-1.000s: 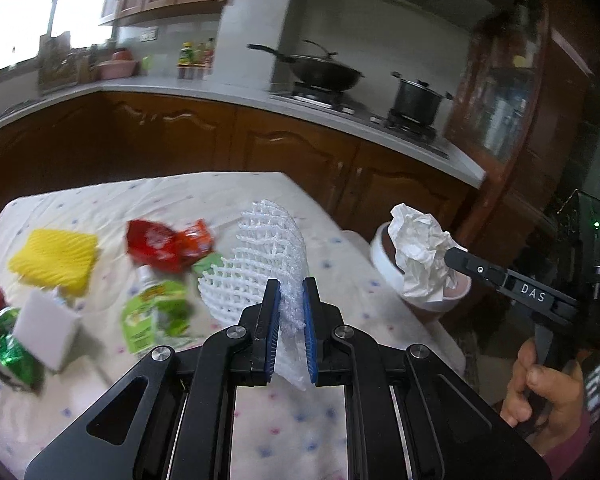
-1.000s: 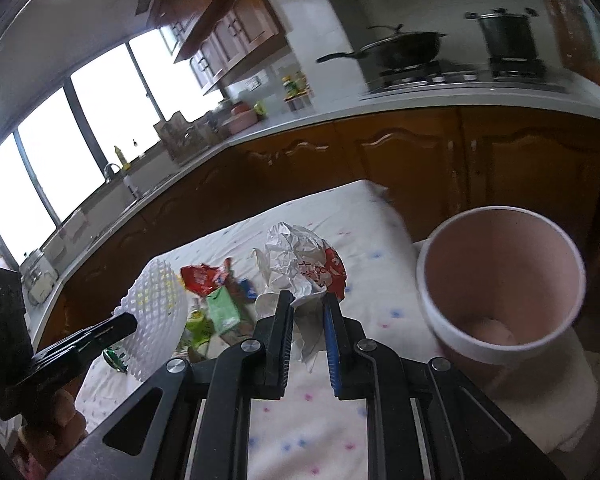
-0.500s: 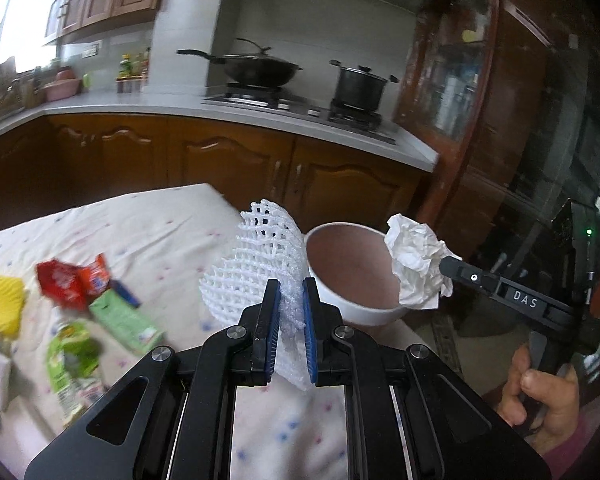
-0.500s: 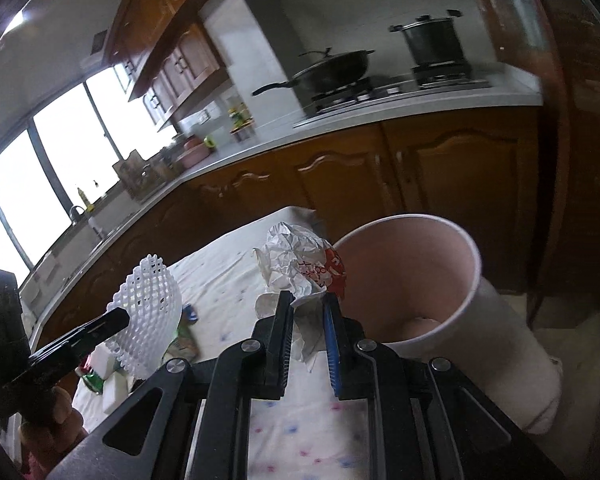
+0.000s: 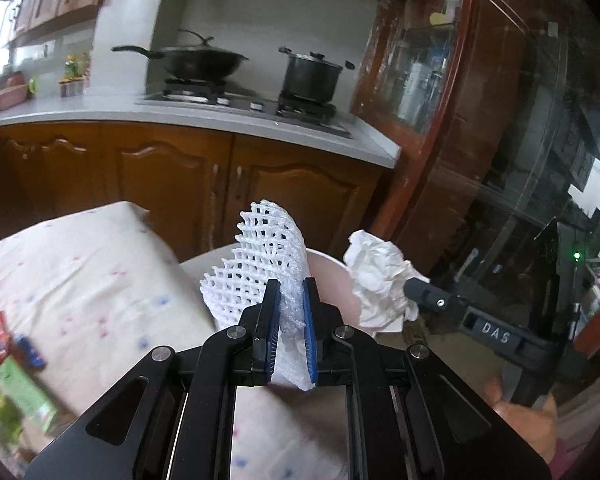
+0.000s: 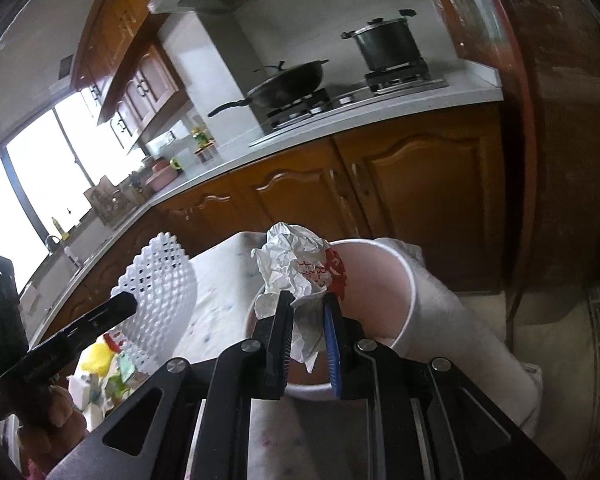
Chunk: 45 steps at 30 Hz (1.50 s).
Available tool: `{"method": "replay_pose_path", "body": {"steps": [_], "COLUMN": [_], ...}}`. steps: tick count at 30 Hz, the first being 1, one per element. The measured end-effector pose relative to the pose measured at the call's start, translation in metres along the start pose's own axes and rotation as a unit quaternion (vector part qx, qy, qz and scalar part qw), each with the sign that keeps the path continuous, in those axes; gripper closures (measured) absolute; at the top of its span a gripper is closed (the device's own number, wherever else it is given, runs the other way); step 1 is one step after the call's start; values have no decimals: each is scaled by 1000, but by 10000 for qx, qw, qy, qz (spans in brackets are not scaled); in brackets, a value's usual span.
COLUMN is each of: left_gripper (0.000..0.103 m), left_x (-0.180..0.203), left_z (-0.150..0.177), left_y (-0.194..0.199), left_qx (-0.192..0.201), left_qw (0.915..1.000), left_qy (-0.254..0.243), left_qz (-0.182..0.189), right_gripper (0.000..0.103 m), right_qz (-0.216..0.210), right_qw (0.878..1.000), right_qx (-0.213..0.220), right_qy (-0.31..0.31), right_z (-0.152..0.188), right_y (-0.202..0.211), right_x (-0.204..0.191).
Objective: Collect trash
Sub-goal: 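Carry both items over the pink bucket and open both tools to drop them, then move both open tools back over the trash on the table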
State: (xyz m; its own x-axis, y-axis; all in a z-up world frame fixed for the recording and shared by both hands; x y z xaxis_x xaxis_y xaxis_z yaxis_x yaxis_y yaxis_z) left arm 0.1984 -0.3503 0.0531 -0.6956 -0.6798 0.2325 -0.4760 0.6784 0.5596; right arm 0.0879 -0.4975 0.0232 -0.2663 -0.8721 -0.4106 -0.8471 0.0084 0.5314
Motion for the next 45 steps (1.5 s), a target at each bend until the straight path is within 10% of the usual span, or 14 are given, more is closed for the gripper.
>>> {"method": "replay_pose_path", "body": {"steps": [13,24,35,45], "left_gripper": [93,54,47,36], "left_x": [0,-11,-31,-62], "left_z": [9,20,33,58], "left_y": [-84,-86,-40,28], "left_qx": [-739,-768,-542,-179], "left_qw": [9971,9967,9969,9948], "left_qy": [165,270,506,714], "left_qz": [8,-53,-256,-699], "right_gripper": [87,54,18,12], "right_qz": [257,271,77,-297], "right_qw": [9988,9981,9985,9992], "right_qx": [-370,-407,-212,-245], "right_qy": [-187,-388,-498,-120], "right_z": [-1,2,5,25], "right_y": [-44,-50,-33,-24], "right_x": [27,33,23,-28]}}
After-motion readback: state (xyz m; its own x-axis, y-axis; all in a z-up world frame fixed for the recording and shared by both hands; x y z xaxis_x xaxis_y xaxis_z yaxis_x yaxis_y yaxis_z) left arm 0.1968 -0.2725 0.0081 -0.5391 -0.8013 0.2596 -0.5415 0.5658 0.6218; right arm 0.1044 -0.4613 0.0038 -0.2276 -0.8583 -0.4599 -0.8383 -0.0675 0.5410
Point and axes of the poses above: each gripper's, at about its wrist camera, not at the fingertips, and y roughly against the way its jaws point, x to its right, z to its underside, the point moved 2 cm from there along -y, roughly the way its jaws point, and after that the axes turned 1 degree about -x, right-handed, at the moved point
